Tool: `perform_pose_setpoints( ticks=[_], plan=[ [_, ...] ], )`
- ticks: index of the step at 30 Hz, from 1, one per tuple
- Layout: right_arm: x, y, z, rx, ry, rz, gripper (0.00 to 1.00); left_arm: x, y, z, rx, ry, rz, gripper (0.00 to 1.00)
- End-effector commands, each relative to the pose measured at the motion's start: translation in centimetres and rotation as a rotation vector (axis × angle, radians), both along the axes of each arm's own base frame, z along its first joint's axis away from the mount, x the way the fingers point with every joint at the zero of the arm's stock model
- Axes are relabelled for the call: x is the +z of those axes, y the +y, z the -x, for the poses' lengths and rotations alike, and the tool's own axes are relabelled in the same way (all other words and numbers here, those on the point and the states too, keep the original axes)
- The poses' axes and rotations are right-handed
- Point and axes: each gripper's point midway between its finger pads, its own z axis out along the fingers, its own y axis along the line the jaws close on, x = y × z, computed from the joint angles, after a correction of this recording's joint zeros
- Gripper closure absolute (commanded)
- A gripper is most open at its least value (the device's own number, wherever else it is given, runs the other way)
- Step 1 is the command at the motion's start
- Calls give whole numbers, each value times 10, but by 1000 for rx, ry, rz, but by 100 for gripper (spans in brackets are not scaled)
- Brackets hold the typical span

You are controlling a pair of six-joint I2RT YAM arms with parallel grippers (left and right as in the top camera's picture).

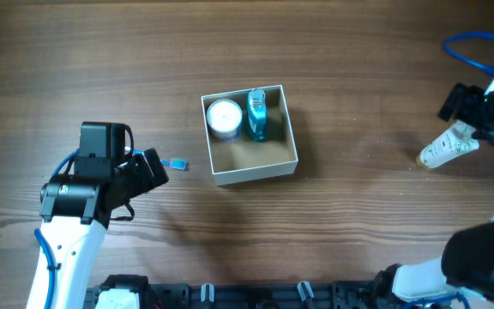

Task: Pack container
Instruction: 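Move the right gripper to the white Pantene tube and grasp it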

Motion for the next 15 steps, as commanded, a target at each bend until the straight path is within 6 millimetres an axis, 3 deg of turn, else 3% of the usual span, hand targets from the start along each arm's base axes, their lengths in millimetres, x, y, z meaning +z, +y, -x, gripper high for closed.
perform_pose_setpoints(
  ticks=[1,3,7,9,12,15],
  plan=[
    [-26,5,-5,37,67,-64,3,7,4,-4,26,-22,-7,0],
    [-36,4,-6,37,98,-77,11,7,4,-4,26,-22,-7,0],
    [-44,4,-6,36,123,-88,43,7,4,-4,26,-22,-7,0],
    [-44,4,-6,36,123,-88,67,7,4,-4,27,-22,-7,0],
    [-44,4,-6,35,123,-88,92,7,4,-4,27,-22,-7,0],
    [-44,4,-6,36,123,-88,96,7,4,-4,27,-21,-7,0]
  ],
)
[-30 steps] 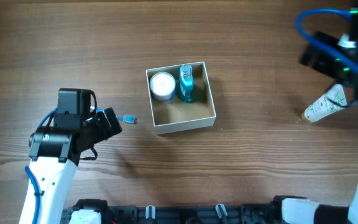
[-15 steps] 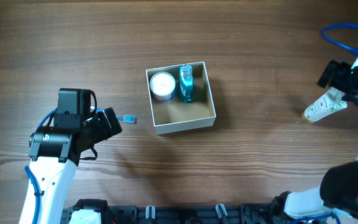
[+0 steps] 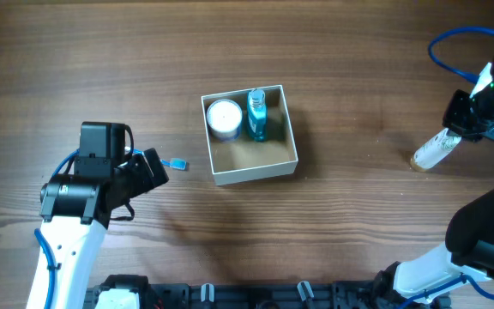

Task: Pack container
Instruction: 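Move the right gripper to the white Pantene tube and grasp it, then carry the Pantene tube into the box and lower it beside the bottle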

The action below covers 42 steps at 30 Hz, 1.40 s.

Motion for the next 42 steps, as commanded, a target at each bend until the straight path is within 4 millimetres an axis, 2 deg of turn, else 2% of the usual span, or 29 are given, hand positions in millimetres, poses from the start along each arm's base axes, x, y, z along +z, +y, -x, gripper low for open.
perform_pose_setpoints(
  ticks=[1,3,5,8,9,13,15,18,19,21,23,26,28,31,35,42],
  plan=[
    [-4,2,0,-1,10,-14,96,7,4,-4,27,-21,-7,0],
    [-4,2,0,-4,7,-16,95,7,4,-4,26,-21,-7,0],
    [-1,15,-6,5,-31,-77,96,7,4,-4,27,-21,-7,0],
    [19,30,-10,41,-86,-86,96,7,4,-4,27,-22,-7,0],
    [32,38,-13,68,-123,-72,96,7,4,-4,26,-21,-7,0],
    [105,94,-18,264,-326,-56,96,7,4,-4,27,-22,-7,0],
    [153,134,-14,387,-455,-46,96,7,4,-4,26,-22,-7,0],
    [197,189,-7,558,-585,-61,96,7,4,-4,27,-22,-7,0],
    [202,203,-6,601,-602,-71,96,7,4,-4,27,-22,-7,0],
    [204,234,-4,683,-616,-99,96,7,4,-4,26,-22,-7,0],
    [201,254,-6,734,-616,-117,96,7,4,-4,27,-22,-7,0],
    [184,287,-20,805,-589,-143,96,7,4,-4,27,-21,-7,0],
    [172,300,-29,824,-565,-151,96,7,4,-4,26,-21,-7,0],
    [149,311,-42,836,-510,-156,96,7,4,-4,27,-21,-7,0],
    [124,316,-53,836,-444,-157,96,7,4,-4,27,-22,-7,0],
    [102,320,-65,836,-397,-158,96,7,4,-4,27,-22,-7,0]
  ],
)
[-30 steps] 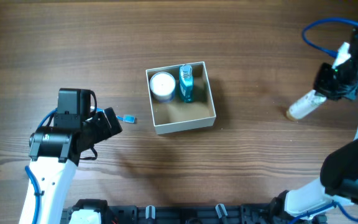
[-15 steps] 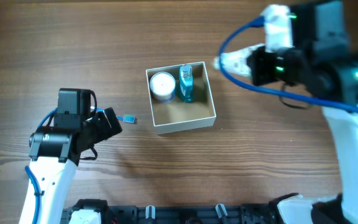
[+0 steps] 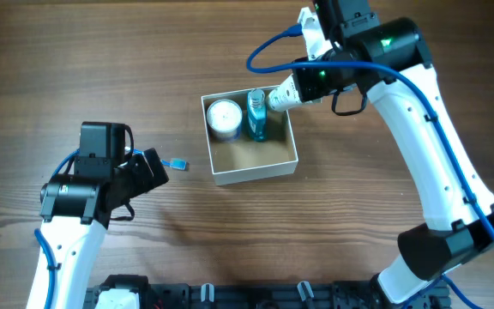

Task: Pack container
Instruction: 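Carry the Pantene tube into the box and lower it beside the bottle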

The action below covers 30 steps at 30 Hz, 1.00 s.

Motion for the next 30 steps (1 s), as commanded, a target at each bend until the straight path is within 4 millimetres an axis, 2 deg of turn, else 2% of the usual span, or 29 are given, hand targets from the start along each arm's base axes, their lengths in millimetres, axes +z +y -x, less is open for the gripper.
perform_pose_setpoints(
  ticks=[1,7,15,16,17,19,20,22,30],
  plan=[
    [-6,5,-6,-1,6,-7,96,7,4,-4,27,-21,-7,0],
    [-30,9,-14,-1,55,14,96,7,4,-4,26,-21,-8,0],
    [-42,13,-25,-1,60,17,92,7,4,-4,26,-21,-8,0],
    [-43,13,-25,-1,60,17,85,7,4,-4,27,-21,-7,0],
    [-43,14,-26,-1,57,16,74,7,4,-4,27,-21,-7,0],
    [-42,14,-27,1,53,15,42,7,4,-4,27,-21,-7,0],
    [-42,14,-27,1,53,15,32,7,4,-4,26,-21,-8,0],
    [-42,14,-27,1,53,15,28,7,4,-4,26,-21,-8,0],
    [-43,13,-26,1,57,17,27,7,4,-4,26,-21,-8,0]
  ],
)
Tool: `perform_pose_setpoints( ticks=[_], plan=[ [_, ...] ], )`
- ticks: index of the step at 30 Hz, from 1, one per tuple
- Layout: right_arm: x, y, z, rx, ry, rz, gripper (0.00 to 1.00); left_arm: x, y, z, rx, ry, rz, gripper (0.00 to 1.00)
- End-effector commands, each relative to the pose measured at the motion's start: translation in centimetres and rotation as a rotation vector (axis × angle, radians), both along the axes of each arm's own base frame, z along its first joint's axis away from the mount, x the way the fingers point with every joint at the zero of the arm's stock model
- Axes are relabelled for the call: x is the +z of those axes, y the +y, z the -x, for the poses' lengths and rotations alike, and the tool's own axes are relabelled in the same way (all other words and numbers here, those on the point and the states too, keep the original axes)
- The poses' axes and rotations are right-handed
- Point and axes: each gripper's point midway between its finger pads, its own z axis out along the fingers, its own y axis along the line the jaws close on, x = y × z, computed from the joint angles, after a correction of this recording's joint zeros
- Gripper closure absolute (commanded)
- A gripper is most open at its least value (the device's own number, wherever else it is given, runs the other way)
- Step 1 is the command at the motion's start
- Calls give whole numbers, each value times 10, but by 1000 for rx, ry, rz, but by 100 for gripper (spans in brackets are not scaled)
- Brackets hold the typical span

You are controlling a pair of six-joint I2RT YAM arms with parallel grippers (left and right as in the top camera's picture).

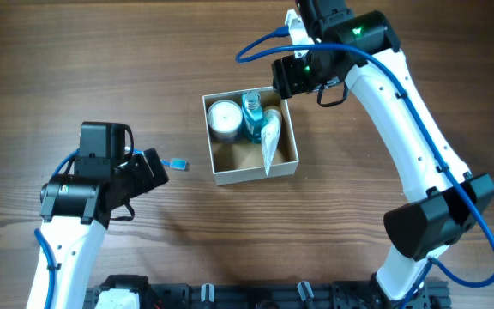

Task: Pack container
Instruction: 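Carry the Pantene tube into the box and lower it beside the bottle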

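Note:
A white open box [282, 161] stands mid-table. Inside it, a white round jar [224, 118] sits at the far left and a blue bottle [252, 117] beside it. A white tube [269, 139] lies along the right wall, its tail resting on the near wall. My right gripper [288, 86] hovers at the box's far right corner, just beyond the tube's cap end, apart from it and open. My left gripper [159, 168] rests at the left, away from the box; its jaws are too dark to read.
A small blue item [177, 163] lies on the wood just right of the left fingertips. The right arm [410, 146] arcs from the lower right edge across the table. A black rail [230, 296] runs along the near edge.
The tube, held by my right gripper over the box's far right corner, now lies inside the box along the right wall. The gripper has let go. The left arm has not moved.
My right gripper was at the table's far right with the white tube, tilted on the wood, then shut on it there. Later it held the tube over the box's far right corner. Now the tube lies in the box beside the bottle and jar.

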Motion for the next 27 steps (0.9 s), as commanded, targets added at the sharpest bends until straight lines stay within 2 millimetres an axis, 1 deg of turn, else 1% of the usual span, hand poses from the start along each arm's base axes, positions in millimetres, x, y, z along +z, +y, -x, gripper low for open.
perform_pose_setpoints(
  ticks=[1,4,7,8,11,13,15,19,21,22,23,24,26,27],
  plan=[
    [-1,2,-1,-2,1,1,27,7,4,-4,26,-21,-7,0],
    [-2,1,0,-2,6,3,28,7,4,-4,26,-21,-8,0],
    [-4,-1,5,-1,29,12,35,7,4,-4,26,-21,-8,0],
    [-5,-1,10,-2,46,19,36,7,4,-4,26,-21,-8,0],
    [-1,-9,26,-61,73,77,34,7,4,-4,26,-21,-8,0],
    [13,-12,42,-127,61,109,34,7,4,-4,27,-21,-7,0],
    [29,-11,59,-163,40,111,32,7,4,-4,27,-21,-7,0],
    [67,7,101,-230,-14,42,29,7,4,-4,27,-21,-7,0],
    [74,9,117,-282,-32,44,25,7,4,-4,27,-21,-7,0],
    [76,8,126,-325,-36,59,23,7,4,-4,27,-21,-7,0],
    [75,8,135,-368,-39,84,19,7,4,-4,27,-21,-8,0],
    [72,13,139,-369,-41,89,13,7,4,-4,26,-21,-8,0],
    [61,22,142,-387,-32,88,11,7,4,-4,27,-21,-7,0],
    [51,26,143,-400,-21,90,11,7,4,-4,26,-21,-8,0]
  ],
)
